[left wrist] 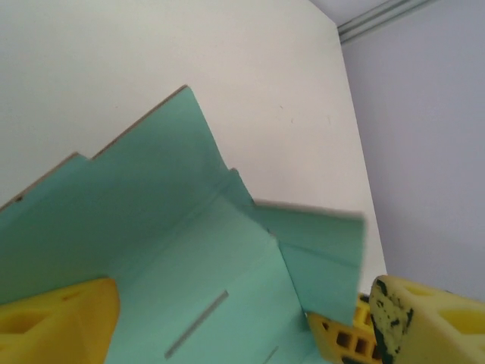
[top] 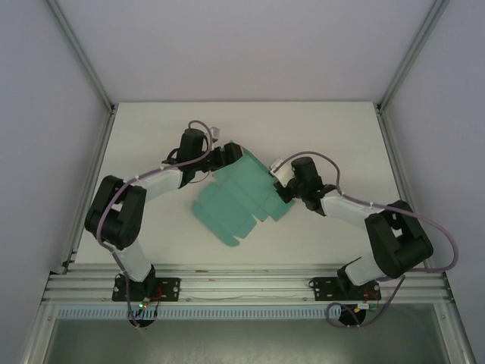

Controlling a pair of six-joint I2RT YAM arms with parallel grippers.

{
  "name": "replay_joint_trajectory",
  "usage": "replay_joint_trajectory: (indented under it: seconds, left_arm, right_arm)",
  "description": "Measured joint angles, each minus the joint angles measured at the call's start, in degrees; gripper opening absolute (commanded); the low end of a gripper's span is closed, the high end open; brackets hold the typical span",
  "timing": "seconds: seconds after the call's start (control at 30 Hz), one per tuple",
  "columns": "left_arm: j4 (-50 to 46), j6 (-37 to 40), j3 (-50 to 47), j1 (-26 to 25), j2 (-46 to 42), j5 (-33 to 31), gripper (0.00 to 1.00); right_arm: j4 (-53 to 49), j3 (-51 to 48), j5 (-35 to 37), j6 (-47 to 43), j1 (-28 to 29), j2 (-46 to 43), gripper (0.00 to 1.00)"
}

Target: Assemble paper box

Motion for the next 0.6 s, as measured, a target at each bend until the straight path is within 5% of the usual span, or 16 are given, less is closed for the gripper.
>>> replay_joint_trajectory:
  seconds: [0.6]
  left_arm:
    - [2.4,-5.4,1.9,2.5,2.5,2.1,0.84]
  right_arm:
    - [0.4,-0.3,4.6,-3.3,1.6,-0.5,0.00]
